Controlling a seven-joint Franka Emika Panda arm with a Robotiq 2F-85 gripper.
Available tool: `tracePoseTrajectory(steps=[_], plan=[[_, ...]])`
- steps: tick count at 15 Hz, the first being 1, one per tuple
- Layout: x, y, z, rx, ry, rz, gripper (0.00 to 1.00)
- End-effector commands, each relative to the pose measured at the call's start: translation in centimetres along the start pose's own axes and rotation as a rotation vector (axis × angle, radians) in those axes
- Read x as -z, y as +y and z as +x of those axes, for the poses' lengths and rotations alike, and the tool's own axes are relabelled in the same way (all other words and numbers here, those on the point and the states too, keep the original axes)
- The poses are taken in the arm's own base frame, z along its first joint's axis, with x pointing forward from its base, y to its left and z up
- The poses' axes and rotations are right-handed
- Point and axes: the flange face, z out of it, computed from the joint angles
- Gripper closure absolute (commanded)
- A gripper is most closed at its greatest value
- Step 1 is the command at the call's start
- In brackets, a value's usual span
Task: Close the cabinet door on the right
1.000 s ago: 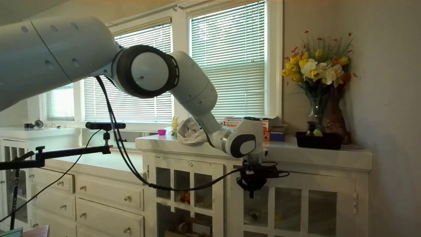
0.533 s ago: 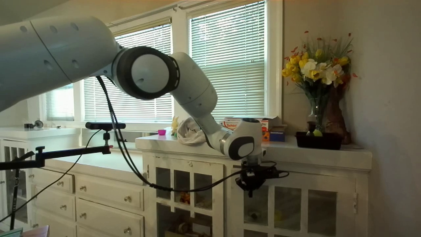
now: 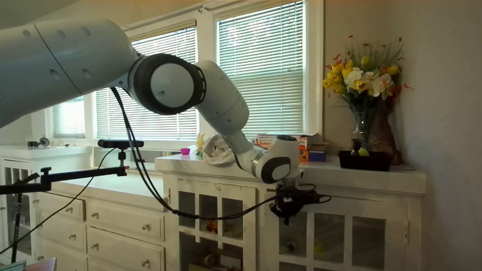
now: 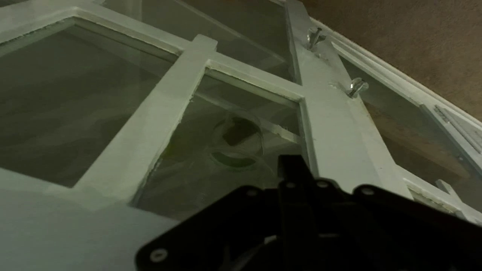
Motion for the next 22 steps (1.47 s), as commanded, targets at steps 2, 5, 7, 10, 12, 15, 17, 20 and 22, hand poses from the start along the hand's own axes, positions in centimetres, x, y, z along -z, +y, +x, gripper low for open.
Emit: tracePoseTrajectory(steps=[2,5,7,10,12,15,17,20,22], plan=[[-0.1,-1.1,3.2,0.125,0.049,-0.032,1.0],[-0.1,-1.0,3.3,0.138,0.057,-0.036,1.0],[0.0,-0.7,2.4,0.084,0.027,-0.02,1.0],[0.3,0.5,-0.8,-0.111,-0.041,-0.029,1.0],[1.1,1.4,-2.3,-0.216,-0.06,-0.056,1.0],[2.5,2.4,-4.2,-0.376,-0.095,-0.097,1.0],[3.8,2.9,-5.3,-0.485,-0.101,-0.134,1.0],[6.6,3.4,-6.2,-0.652,-0.094,-0.183,1.0],[8.6,3.4,-6.6,-0.765,-0.094,-0.205,1.0]])
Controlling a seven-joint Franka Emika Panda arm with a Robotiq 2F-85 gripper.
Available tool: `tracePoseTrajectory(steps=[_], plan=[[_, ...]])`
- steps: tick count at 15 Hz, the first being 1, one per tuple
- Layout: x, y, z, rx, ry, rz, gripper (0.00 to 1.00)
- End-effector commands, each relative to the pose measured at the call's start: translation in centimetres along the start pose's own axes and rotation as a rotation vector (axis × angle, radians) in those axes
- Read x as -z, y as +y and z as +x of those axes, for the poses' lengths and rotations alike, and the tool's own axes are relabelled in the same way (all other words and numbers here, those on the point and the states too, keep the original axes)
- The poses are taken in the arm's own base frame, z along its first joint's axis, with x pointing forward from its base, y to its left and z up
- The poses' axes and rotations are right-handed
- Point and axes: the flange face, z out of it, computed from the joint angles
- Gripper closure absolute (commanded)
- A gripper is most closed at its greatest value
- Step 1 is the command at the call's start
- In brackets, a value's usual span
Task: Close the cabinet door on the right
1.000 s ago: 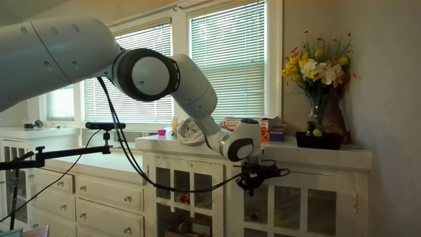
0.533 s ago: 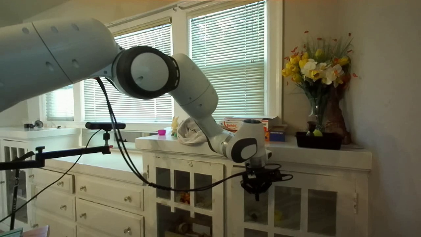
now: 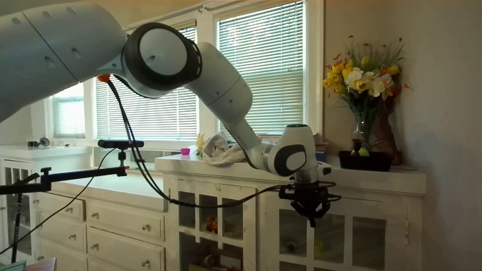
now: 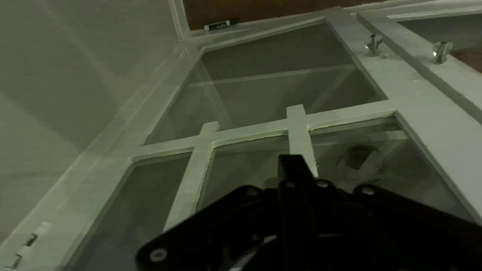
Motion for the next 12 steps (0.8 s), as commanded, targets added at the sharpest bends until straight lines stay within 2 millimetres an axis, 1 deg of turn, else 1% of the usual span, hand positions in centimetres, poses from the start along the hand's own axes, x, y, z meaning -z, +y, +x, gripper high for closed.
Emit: tracePoseTrajectory(steps=[1,4,6,8,10,12], plan=[[4.4,0.5,-1.5,-0.201,-0.014,-0.037,1.0],[8.7,2.0,-2.5,-0.365,-0.041,-0.045,1.0],[12.5,2.9,-2.8,-0.466,-0.058,-0.041,1.0],[16.9,3.2,-2.3,-0.52,-0.073,-0.034,1.0],[22.0,3.3,-1.1,-0.544,-0.106,-0.026,1.0],[26.8,2.8,0.2,-0.545,-0.154,0.002,1.0]])
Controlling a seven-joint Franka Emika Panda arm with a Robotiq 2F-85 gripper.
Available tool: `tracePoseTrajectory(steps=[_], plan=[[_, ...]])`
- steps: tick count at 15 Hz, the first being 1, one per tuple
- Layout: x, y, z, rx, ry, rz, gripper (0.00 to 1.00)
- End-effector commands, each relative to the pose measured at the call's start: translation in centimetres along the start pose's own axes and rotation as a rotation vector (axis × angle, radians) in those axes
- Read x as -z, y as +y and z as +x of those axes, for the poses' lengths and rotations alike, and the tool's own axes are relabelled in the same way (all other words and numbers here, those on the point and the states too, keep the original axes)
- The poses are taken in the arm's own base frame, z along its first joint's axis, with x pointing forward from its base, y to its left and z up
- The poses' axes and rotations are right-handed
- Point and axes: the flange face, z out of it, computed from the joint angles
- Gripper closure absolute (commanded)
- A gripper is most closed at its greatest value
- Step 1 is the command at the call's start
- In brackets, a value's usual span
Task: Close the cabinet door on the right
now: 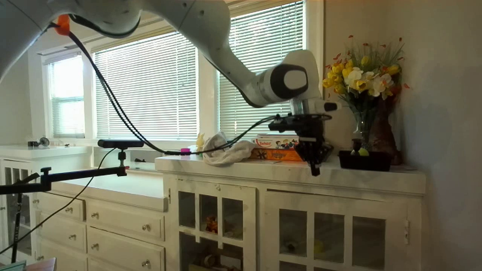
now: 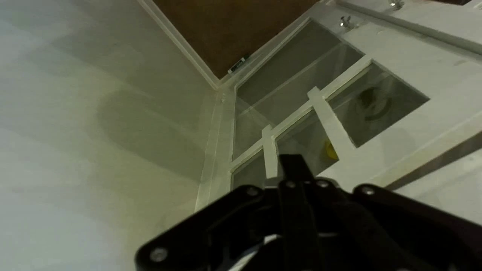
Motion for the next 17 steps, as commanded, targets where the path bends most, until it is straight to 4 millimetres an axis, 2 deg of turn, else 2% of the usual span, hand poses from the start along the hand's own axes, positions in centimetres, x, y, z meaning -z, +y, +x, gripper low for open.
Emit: tracePoseTrajectory(steps=[1,4,6,7,10,13,14,15,17], plan=[[8.2,-1.6,-0.3,-0.028,-0.101,0.045,1.0],[12.5,-3.5,-0.2,-0.008,-0.219,0.097,1.0],[14.1,-4.9,0.5,0.01,-0.292,0.114,1.0],[15.6,-5.3,0.3,0.015,-0.323,0.123,1.0],[16.0,-6.3,0.7,0.017,-0.404,0.128,1.0],[14.1,-7.4,1.2,0.031,-0.475,0.089,1.0],[15.4,-6.4,0.1,0.039,-0.44,0.103,0.74],[14.7,-6.6,0.3,0.041,-0.447,0.102,0.98],[14.3,-6.6,0.3,0.041,-0.451,0.102,0.85]])
